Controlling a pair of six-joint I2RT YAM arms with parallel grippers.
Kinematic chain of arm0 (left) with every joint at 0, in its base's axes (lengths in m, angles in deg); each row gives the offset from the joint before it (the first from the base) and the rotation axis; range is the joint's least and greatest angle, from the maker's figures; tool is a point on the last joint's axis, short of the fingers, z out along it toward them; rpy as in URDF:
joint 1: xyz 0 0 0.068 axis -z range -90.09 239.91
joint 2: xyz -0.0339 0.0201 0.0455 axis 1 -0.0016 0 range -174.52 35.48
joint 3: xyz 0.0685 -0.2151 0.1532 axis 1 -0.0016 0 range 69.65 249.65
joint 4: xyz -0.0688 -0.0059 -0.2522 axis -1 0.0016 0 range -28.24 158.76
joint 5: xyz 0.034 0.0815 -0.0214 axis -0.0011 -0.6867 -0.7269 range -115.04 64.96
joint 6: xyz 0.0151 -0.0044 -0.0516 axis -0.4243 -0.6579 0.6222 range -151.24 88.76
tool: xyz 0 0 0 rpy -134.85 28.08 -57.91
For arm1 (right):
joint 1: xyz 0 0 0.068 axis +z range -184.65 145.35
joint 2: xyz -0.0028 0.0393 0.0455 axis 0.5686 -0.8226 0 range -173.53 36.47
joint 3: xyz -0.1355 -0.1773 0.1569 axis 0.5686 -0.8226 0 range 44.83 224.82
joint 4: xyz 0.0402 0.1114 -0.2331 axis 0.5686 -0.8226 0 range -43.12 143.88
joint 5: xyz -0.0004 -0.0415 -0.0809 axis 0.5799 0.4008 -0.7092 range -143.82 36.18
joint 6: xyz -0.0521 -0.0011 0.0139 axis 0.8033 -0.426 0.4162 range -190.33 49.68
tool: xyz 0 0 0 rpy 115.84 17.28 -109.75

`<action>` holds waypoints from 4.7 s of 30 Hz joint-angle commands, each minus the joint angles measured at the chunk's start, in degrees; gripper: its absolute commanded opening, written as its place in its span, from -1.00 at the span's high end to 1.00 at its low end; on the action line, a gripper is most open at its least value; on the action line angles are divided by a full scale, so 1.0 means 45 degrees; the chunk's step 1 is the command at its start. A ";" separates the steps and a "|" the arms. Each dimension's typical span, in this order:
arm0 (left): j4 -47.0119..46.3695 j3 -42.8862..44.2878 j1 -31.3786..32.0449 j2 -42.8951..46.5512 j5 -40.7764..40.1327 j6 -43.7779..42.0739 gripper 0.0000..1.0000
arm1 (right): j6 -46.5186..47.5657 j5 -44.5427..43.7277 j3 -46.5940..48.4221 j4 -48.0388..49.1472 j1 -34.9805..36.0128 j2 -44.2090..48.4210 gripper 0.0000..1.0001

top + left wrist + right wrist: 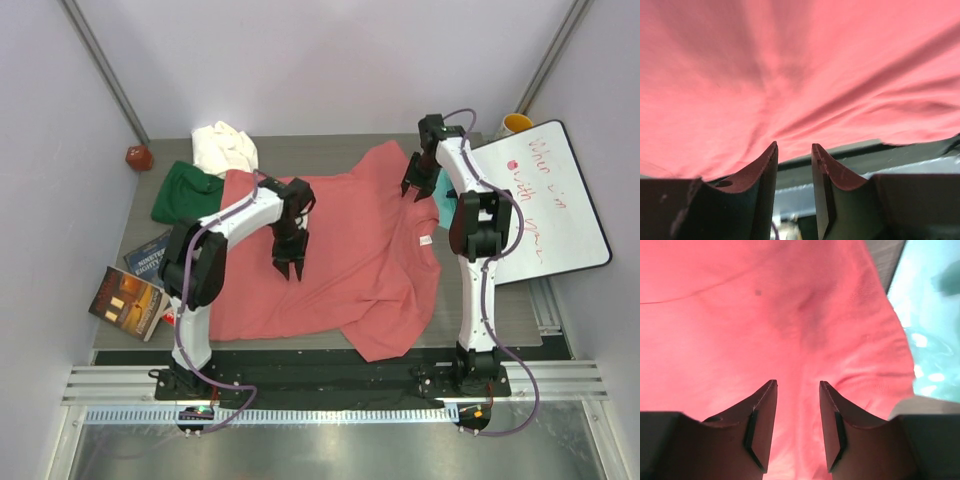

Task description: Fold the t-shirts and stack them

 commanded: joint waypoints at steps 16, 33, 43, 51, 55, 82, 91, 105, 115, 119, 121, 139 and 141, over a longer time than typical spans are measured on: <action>-0.0133 0.4822 -0.3411 0.1786 -0.2044 0.2251 0.31 | -0.1666 0.2687 0.2282 0.6120 -0.1818 -0.0984 -0.04; 0.0294 0.6148 -0.3411 0.0617 -0.1789 0.2057 0.32 | -0.4150 0.3883 0.2535 1.0422 -0.1447 -0.3230 -0.09; 0.0490 0.6168 -0.3392 0.0616 -0.2023 0.1784 0.33 | -0.5026 0.3492 0.3335 1.1749 -0.1447 -0.4520 -0.09; 0.0725 0.6461 -0.3392 0.0421 -0.2336 0.1667 0.34 | -0.5222 0.2984 0.2613 1.2706 -0.1505 -0.4384 -0.09; 0.0920 0.6928 -0.3411 0.0109 -0.2356 0.1627 0.34 | -0.5594 0.2984 0.3256 1.2746 -0.1603 -0.4833 -0.09; 0.1232 0.7769 -0.3411 -0.1005 -0.2082 0.1784 0.37 | -0.3993 0.6031 0.2633 1.1086 -0.1154 -0.5244 0.23; 0.1272 0.7731 -0.3431 -0.1064 -0.2083 0.1647 0.36 | -0.4070 0.5504 0.2613 1.1086 -0.1154 -0.5264 0.74; -0.0718 0.6500 -0.4641 -0.1279 -0.2278 0.2721 0.35 | -0.3953 0.5210 0.2926 1.1105 -0.1310 -0.4170 0.98; -0.1521 0.7241 -0.5150 -0.2040 -0.2454 0.2936 0.35 | -0.3837 0.5210 0.2770 1.1086 -0.1291 -0.3214 0.98; -0.1677 0.7340 -0.5227 -0.2352 -0.2473 0.2936 0.36 | -0.3739 0.5171 0.2692 1.0950 -0.1291 -0.2862 0.98; -0.1794 0.7320 -0.5364 -0.2508 -0.2570 0.2975 0.36 | -0.3778 0.5171 0.2497 1.0968 -0.1291 -0.2589 0.98; -0.4235 0.9508 -0.7161 -0.4638 -0.2045 0.4068 0.10 | -0.3485 0.5406 -0.0218 1.0481 -0.1154 -0.0830 0.98; -0.4684 0.9333 -0.7529 -0.4697 -0.1829 0.4263 0.10 | -0.3368 0.5347 -0.0335 1.0461 -0.1154 -0.0655 0.98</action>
